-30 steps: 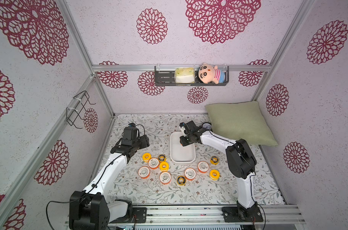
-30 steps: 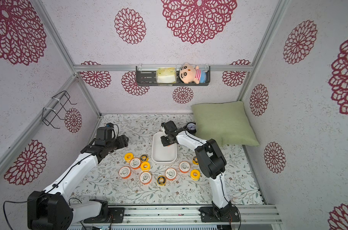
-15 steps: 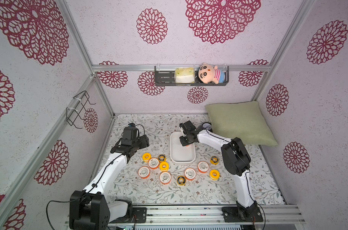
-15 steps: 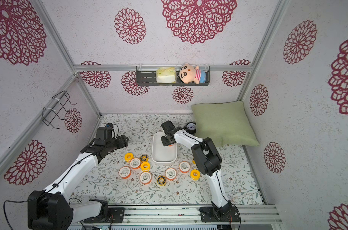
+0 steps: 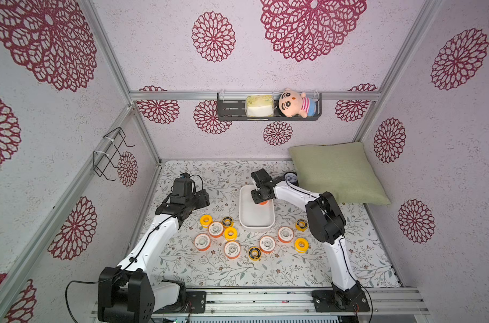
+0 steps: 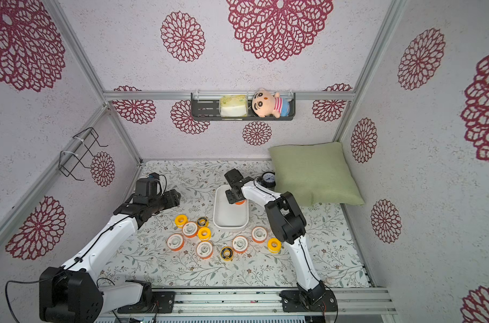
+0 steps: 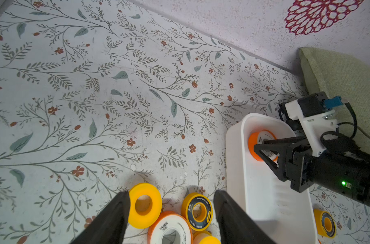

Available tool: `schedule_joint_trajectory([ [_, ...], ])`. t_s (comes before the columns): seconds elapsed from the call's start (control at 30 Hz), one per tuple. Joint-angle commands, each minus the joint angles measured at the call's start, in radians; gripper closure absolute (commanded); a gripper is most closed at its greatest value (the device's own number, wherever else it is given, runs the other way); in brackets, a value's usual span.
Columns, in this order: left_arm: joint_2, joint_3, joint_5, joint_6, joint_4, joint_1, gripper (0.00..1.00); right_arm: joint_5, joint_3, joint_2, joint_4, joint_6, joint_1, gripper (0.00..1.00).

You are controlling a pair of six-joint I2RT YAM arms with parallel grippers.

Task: Put the sealing tape into the storage box
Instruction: Place the sealing tape in the storage box.

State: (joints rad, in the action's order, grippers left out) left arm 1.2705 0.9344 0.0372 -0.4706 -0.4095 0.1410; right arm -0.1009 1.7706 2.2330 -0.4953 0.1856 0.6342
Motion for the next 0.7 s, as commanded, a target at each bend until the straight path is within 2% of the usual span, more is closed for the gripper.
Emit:
schedule_joint_trajectory([
  [0.0,0.009,0.027,0.005,0.012,-0.008,-0.009,0.3,-0.023,0.029,-0.005,-0.022,0.012,0.002,0.56],
  [0.1,0.009,0.026,0.008,0.008,-0.009,-0.009,0.29,-0.024,0.01,-0.032,0.004,0.015,0.002,0.56],
  [0.3,0.01,0.031,0.008,-0.003,-0.032,-0.008,0.29,0.025,-0.141,-0.187,0.175,0.026,-0.001,0.52],
  [0.47,0.003,0.037,0.002,-0.028,-0.075,-0.007,0.29,0.098,-0.331,-0.357,0.357,0.063,-0.027,0.5],
  [0.67,-0.022,0.025,-0.058,-0.082,-0.164,-0.002,0.29,0.211,-0.565,-0.552,0.55,0.141,-0.094,0.5],
])
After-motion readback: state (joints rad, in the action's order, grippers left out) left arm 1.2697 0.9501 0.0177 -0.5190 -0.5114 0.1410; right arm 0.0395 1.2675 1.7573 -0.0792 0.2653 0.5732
